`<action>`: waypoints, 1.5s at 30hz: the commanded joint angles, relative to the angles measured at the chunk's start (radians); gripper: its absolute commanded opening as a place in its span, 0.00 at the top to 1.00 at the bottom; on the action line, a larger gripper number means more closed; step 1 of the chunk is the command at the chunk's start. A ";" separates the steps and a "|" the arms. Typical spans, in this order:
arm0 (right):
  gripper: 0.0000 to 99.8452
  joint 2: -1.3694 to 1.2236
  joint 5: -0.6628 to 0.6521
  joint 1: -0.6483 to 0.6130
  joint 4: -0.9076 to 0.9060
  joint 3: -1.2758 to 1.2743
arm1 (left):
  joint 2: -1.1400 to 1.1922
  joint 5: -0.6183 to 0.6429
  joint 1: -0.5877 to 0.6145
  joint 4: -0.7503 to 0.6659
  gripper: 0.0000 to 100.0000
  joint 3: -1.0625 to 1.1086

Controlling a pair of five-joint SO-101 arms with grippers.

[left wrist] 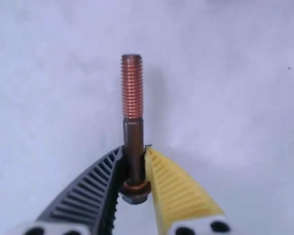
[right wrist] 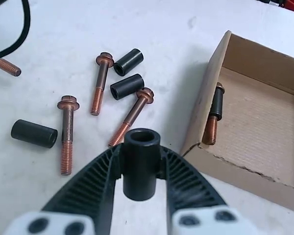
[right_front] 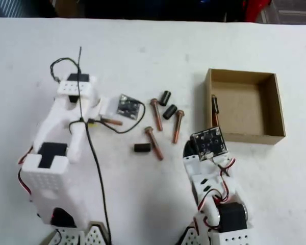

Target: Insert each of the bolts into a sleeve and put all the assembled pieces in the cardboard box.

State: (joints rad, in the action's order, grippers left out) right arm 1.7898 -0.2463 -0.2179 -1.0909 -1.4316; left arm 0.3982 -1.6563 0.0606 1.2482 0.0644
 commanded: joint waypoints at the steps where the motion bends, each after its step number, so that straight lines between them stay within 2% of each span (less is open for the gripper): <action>1: 0.98 0.012 -0.002 0.005 -0.001 0.009 | -0.001 -0.049 0.024 -0.023 0.98 0.005; 6: 0.98 0.012 -0.003 0.007 -0.001 0.009 | 0.087 -0.018 0.025 -0.021 0.98 -0.023; 13: 0.98 0.012 -0.003 0.007 -0.001 0.009 | 0.116 0.135 0.022 -0.015 0.98 -0.083; 16: 0.98 0.012 -0.003 0.007 -0.001 0.009 | 0.116 0.138 0.025 -0.015 0.96 -0.080; 21: 0.98 0.012 -0.003 0.007 -0.001 0.009 | 0.119 0.135 0.025 0.034 0.85 -0.083; 24: 0.98 0.012 -0.006 0.007 -0.001 0.009 | 0.116 0.133 0.027 0.040 0.85 -0.083; 28: 0.98 0.012 -0.074 0.007 -0.001 0.009 | 0.113 0.137 0.027 0.041 0.85 -0.083; 35: 0.98 0.012 -0.078 0.007 -0.001 0.009 | 0.111 0.141 0.022 0.046 0.85 -0.118; 45: 0.98 0.012 -0.081 0.007 -0.001 0.009 | 0.113 0.141 -0.021 0.296 0.85 -0.298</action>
State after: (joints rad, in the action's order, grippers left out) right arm 1.7898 -0.3107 -0.2179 -1.0909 -1.4316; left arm 0.5209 -1.5259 0.0667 1.4507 -0.1366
